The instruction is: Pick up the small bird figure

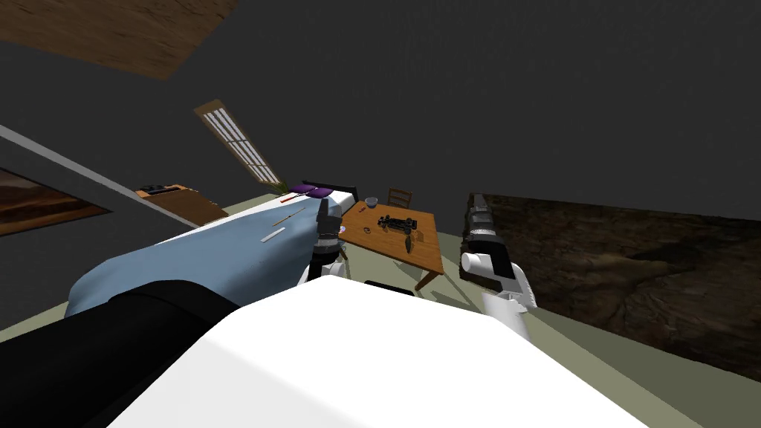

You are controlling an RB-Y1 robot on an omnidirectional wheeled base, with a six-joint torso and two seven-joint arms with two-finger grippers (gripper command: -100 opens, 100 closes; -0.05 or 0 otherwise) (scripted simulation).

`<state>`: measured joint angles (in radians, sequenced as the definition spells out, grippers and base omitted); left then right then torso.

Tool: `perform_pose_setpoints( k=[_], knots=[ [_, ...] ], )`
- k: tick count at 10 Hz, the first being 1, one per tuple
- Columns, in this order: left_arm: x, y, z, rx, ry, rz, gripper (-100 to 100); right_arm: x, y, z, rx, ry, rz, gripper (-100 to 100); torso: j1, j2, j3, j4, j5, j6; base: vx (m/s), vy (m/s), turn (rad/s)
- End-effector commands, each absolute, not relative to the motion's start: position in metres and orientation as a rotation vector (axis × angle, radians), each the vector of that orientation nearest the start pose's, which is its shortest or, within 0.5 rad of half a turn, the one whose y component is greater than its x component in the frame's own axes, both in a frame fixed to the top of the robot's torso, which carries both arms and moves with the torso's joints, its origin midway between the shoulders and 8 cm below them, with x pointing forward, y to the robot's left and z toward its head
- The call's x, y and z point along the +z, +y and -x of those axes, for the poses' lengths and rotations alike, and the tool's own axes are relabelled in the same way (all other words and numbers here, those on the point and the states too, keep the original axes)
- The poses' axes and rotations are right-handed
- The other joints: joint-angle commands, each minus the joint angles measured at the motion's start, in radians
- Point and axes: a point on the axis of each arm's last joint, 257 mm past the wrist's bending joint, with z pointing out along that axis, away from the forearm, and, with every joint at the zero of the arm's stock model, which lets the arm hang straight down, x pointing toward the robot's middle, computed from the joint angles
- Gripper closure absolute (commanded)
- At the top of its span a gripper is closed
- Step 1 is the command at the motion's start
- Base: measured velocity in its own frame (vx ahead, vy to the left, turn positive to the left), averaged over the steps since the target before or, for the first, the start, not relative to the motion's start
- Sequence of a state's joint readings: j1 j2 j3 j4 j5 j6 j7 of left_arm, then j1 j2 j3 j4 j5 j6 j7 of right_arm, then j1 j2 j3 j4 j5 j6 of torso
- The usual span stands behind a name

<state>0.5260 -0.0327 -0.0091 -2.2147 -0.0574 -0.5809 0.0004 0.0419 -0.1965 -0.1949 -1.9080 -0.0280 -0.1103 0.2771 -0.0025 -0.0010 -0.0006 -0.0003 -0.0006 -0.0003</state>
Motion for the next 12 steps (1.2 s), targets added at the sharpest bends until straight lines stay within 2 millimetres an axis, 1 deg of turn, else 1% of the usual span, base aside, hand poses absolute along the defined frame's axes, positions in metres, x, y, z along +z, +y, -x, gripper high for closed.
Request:
perform_pose_setpoints(
  k=[1, 2, 3, 4, 5, 6, 7, 8, 9, 10, 11, 12],
  knots=[
    [0.002, 0.275, -0.342, -1.267, 0.626, 0.651, 0, -0.035, -0.354, -0.507, 0.837, 0.998, -0.687, -100, 0.0, 0.0, 0.0, 0.0, 0.0, 0.0, -0.006, -0.035, 0.098],
    [0.002, 0.275, -0.342, -1.267, 0.626, 0.651, 0, -0.043, -0.367, -0.519, 0.773, 1.031, -0.693, -100, 0.0, 0.0, 0.0, 0.0, 0.0, 0.001, -0.007, -0.028, 0.208],
    [0.002, 0.275, -0.342, -1.267, 0.626, 0.651, 0, -0.049, -0.369, -0.521, 0.767, 1.045, -0.707, -100, 0.001, 0.0, 0.0, 0.0, 0.0, 0.0, -0.004, -0.029, 0.105],
    [0.002, 0.275, -0.342, -1.267, 0.626, 0.651, 0, -0.051, -0.381, -0.531, 0.703, 1.071, -0.707, -100, 0.001, 0.0, 0.0, 0.0, 0.0, 0.001, -0.002, -0.028, 0.187],
    [0.002, 0.275, -0.342, -1.267, 0.626, 0.651, 0, -0.065, -0.385, -0.535, 0.694, 1.094, -0.73, -100, 0.001, 0.0, 0.0, 0.0, 0.0, 0.0, -0.001, -0.028, 0.125],
    [0.002, 0.275, -0.342, -1.267, 0.626, 0.651, 0, -0.066, -0.398, -0.544, 0.631, 1.118, -0.73, -100, 0.001, 0.0, 0.0, 0.0, 0.0, 0.001, -0.009, -0.029, 0.251],
    [0.002, 0.275, -0.342, -1.267, 0.626, 0.651, 0, -0.081, -0.402, -0.547, 0.619, 1.145, -0.756, -100, 0.001, 0.0, 0.0, 0.0, 0.0, 0.0, -0.007, -0.032, 0.1],
    [0.002, 0.275, -0.342, -1.267, 0.626, 0.651, 0, -0.083, -0.416, -0.556, 0.557, 1.165, -0.754, -100, 0.001, 0.0, 0.0, 0.0, 0.0, 0.001, -0.007, -0.026, 0.184],
    [0.002, 0.275, -0.342, -1.267, 0.626, 0.651, 0, -0.099, -0.42, -0.557, 0.543, 1.197, -0.784, -100, 0.001, 0.0, 0.0, 0.0, 0.0, 0.0, -0.006, -0.026, 0.154],
    [0.002, 0.275, -0.342, -1.267, 0.626, 0.651, 0, -0.099, -0.434, -0.565, 0.482, 1.216, -0.783, -100, 0.001, 0.0, 0.0, 0.0, 0.0, 0.001, -0.01, -0.026, 0.246],
    [0.002, 0.275, -0.342, -1.267, 0.626, 0.651, 0, -0.116, -0.438, -0.566, 0.468, 1.248, -0.814, -100, 0.001, 0.0, 0.0, 0.0, 0.0, 0.0, -0.005, -0.026, 0.124],
    [0.002, 0.275, -0.342, -1.267, 0.626, 0.651, 0, -0.117, -0.453, -0.572, 0.407, 1.27, -0.817, -100, 0.001, 0.0, 0.0, 0.0, 0.0, 0.001, -0.006, -0.021, 0.276]
  ],
)
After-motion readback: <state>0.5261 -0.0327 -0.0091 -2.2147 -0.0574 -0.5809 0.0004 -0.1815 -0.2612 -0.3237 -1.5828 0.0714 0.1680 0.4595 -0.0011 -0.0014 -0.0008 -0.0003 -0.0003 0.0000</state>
